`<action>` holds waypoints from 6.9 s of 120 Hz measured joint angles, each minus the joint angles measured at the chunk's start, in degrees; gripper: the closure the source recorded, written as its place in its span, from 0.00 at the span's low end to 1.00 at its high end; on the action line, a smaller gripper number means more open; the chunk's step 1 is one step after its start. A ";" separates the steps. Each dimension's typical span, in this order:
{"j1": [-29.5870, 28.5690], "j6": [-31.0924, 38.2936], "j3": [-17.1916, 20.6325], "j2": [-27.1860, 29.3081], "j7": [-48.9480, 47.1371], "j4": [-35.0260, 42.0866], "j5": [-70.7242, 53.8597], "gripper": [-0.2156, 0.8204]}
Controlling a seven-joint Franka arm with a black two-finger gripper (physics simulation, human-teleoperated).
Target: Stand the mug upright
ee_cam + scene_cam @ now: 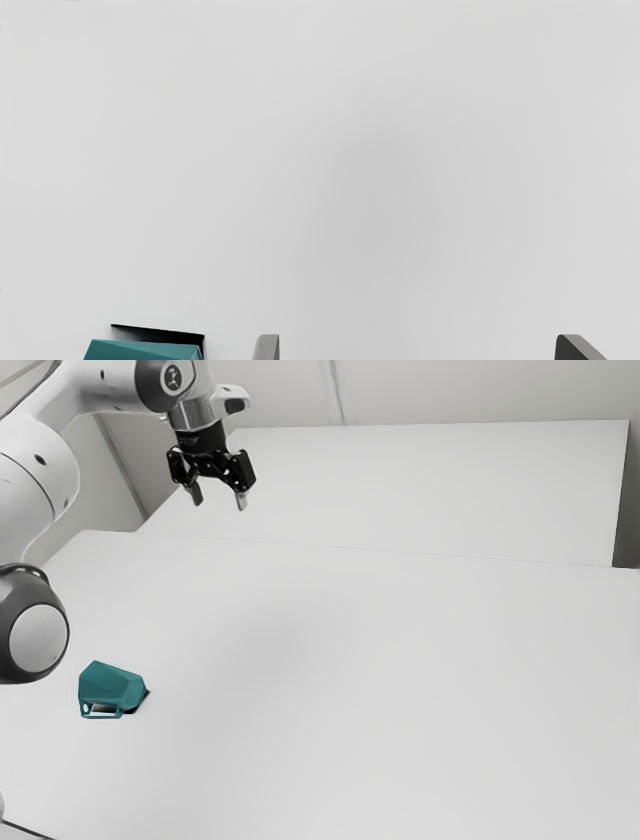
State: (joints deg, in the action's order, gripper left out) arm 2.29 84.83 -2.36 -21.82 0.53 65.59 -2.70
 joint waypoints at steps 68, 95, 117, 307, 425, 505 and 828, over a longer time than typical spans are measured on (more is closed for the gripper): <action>0.01 3.81 -17.29 16.83 3.47 25.16 3.29 0.21; -1.57 5.17 -30.57 20.68 12.86 32.92 9.66 0.21; -4.21 4.69 -38.28 23.74 21.32 39.67 12.90 0.21; -18.17 -7.96 -34.11 -7.24 74.20 36.30 48.24 0.21; -18.40 -9.80 -34.11 -8.68 78.47 40.36 51.20 0.21; -18.99 -10.10 -34.11 -9.00 78.56 41.65 51.81 0.56; 0.90 58.26 -10.10 24.31 33.24 70.97 -5.22 0.96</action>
State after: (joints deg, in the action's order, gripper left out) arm 3.18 143.08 -12.45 2.49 33.77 136.56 -7.92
